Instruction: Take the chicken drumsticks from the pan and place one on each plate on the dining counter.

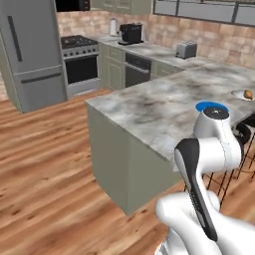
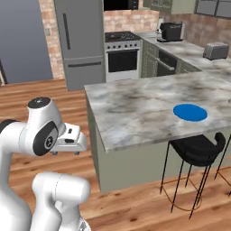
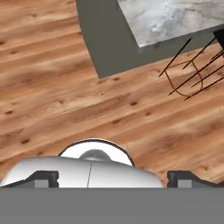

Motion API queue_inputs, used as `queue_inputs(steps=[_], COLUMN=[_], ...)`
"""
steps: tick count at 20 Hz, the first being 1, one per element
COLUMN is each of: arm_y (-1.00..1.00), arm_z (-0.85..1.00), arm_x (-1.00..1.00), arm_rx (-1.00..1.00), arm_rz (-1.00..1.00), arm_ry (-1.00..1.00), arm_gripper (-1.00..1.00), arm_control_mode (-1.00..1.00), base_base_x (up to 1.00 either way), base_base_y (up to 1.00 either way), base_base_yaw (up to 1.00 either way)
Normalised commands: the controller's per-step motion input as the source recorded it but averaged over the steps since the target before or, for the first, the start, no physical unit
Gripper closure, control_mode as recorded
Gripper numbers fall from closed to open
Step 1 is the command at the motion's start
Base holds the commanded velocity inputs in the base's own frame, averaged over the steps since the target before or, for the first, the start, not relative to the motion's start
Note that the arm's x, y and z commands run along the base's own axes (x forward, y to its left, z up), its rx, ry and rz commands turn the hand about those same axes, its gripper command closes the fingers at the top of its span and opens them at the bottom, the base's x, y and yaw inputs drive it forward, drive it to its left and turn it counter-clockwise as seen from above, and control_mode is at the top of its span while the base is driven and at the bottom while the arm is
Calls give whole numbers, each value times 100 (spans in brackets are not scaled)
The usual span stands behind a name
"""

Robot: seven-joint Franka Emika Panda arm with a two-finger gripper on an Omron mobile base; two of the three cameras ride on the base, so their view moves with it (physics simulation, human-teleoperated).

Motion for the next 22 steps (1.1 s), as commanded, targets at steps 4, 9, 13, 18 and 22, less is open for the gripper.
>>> queue_inputs(steps=[4, 9, 13, 18, 22], arm_y=[0, 0, 0, 0, 0], arm_z=[0, 0, 0, 0, 0], arm_x=[0, 0, 0, 0, 0], arm_rx=[0, 0, 0, 0, 0], arm_rz=[0, 0, 0, 0, 0], arm_ry=[0, 0, 0, 0, 0], arm_gripper=[-100, -100, -100, -100, -100], arm_control_mode=[100, 100, 100, 100, 100], base_base_x=[53, 62, 67, 69, 63], base_base_y=[100, 100, 100, 100, 100], base_base_yaw=[-41, -42, -43, -46, -41])
